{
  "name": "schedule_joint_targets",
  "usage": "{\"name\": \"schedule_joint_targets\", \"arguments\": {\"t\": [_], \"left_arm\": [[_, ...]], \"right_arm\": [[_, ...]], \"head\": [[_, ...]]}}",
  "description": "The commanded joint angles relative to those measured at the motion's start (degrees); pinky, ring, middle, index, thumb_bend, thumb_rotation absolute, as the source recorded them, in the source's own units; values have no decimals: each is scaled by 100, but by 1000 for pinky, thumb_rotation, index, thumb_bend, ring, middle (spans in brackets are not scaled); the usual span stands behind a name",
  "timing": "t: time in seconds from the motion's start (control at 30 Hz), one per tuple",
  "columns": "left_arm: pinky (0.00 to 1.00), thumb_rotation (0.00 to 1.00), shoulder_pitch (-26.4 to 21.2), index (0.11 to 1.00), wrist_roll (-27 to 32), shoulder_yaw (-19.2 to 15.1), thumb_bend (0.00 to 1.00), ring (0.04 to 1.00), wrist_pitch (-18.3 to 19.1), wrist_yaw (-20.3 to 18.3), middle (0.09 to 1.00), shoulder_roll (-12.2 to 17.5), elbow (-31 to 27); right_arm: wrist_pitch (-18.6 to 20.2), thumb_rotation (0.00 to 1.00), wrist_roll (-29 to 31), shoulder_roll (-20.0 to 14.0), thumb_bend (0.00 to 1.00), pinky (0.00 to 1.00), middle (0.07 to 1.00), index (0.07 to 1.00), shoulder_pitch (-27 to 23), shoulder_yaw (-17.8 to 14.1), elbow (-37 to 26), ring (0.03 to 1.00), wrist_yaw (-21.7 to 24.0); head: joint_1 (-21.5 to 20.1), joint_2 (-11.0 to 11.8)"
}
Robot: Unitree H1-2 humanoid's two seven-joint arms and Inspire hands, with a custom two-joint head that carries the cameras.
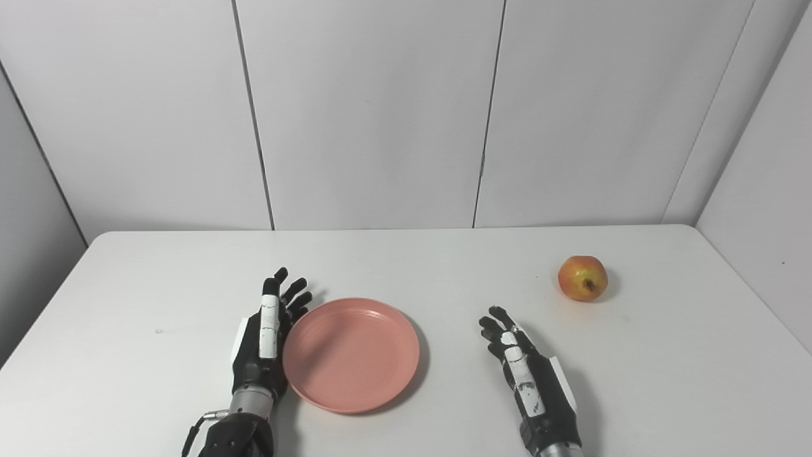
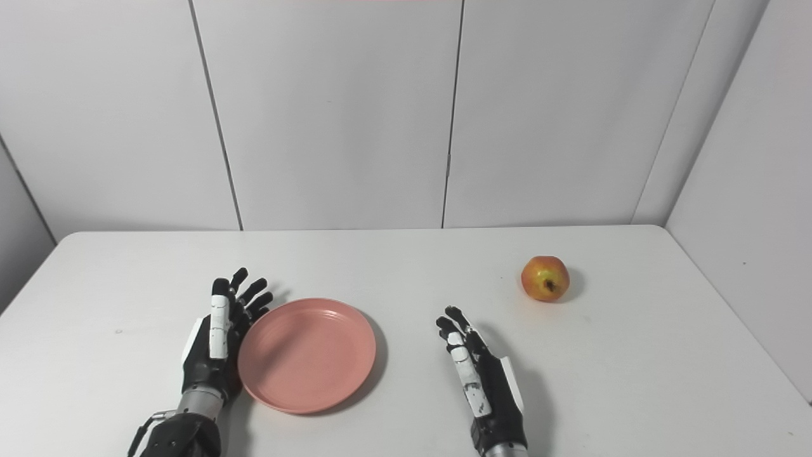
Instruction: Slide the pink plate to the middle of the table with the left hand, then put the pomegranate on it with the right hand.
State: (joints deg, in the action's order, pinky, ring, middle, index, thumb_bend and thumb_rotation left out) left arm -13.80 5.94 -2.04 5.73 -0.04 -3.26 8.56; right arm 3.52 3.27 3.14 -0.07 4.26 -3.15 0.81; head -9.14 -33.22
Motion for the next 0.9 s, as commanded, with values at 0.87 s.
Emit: {"name": "schedule_joint_targets", "arguments": {"t": [0.87], "left_arm": [[840, 1000, 141, 973, -32, 186, 974, 873, 70, 0, 933, -43, -553]], "right_arm": [[189, 855, -111, 209, 778, 846, 851, 865, 206, 151, 8, 852, -49]], "head": [[-442, 18]]}}
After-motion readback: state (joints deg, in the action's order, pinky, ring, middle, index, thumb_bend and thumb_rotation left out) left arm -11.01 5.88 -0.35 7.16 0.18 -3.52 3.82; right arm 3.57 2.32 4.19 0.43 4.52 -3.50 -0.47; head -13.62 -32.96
